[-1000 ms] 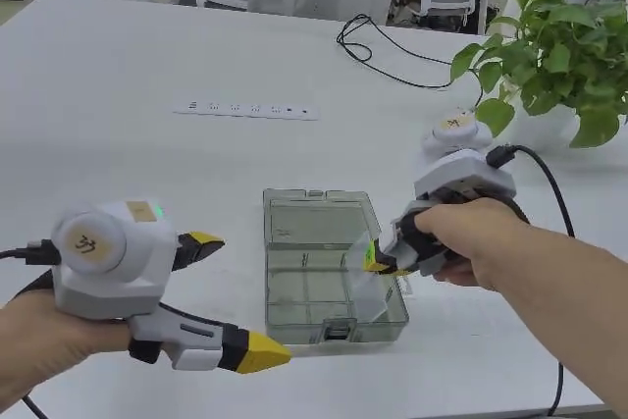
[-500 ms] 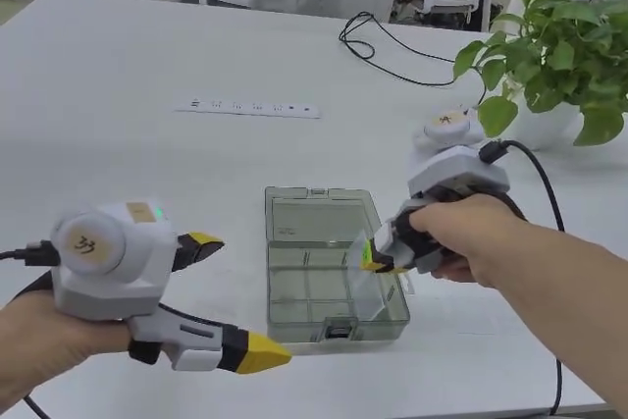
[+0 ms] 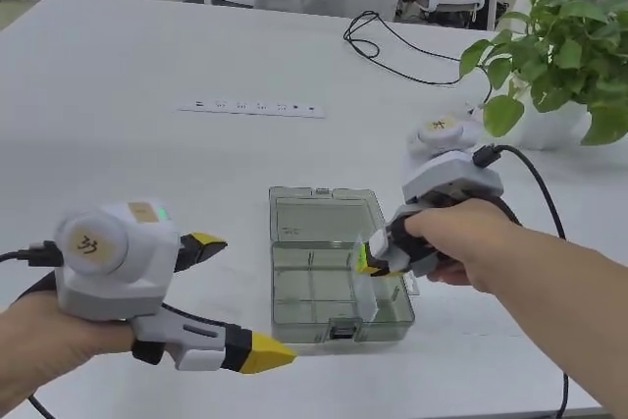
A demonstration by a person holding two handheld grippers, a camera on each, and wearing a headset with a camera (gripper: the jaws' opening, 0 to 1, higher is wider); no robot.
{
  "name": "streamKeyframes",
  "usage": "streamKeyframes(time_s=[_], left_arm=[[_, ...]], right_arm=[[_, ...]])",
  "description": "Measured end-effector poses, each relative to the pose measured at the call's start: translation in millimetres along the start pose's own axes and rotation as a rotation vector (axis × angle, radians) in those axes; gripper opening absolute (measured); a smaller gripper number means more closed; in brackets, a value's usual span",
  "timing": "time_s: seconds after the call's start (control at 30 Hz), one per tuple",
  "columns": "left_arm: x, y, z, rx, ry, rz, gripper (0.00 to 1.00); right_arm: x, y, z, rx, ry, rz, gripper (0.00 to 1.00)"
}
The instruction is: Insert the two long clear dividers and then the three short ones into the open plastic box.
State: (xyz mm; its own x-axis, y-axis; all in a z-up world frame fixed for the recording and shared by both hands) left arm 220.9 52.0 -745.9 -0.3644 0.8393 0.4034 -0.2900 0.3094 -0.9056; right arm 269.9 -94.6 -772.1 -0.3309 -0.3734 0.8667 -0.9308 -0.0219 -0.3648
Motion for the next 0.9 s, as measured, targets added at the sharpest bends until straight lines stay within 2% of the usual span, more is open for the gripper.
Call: streamKeyframes(time_s=[0.43, 0.9], left_arm=[[-1.2, 2.7, -1.4, 0.004, -0.004, -0.010, 1.00], [-3.5, -0.1, -1.3, 0.013, -0.013, -0.011, 1.00]], right_arm=[[-13.3, 6.4, 6.7, 0.006, -0.028, 0.000, 0.09], [-15.5, 6.7, 7.3, 0.001, -0.062, 0.029, 0.10]])
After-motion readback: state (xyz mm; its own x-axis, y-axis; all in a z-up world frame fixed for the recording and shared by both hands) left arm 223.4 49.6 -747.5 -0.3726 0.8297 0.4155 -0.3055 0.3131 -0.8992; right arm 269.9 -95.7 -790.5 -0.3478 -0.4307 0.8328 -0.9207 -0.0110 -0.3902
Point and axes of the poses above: the centre of the closed fingertips' face, and the gripper's own axes: x roughly backward along the fingers, z roughly to its right, y roughly out of its underside, the point moved 3 cm from there along x, roughly backward along the fingers, and after that the axes turned 3 degrees about z, right-handed, at the moved point
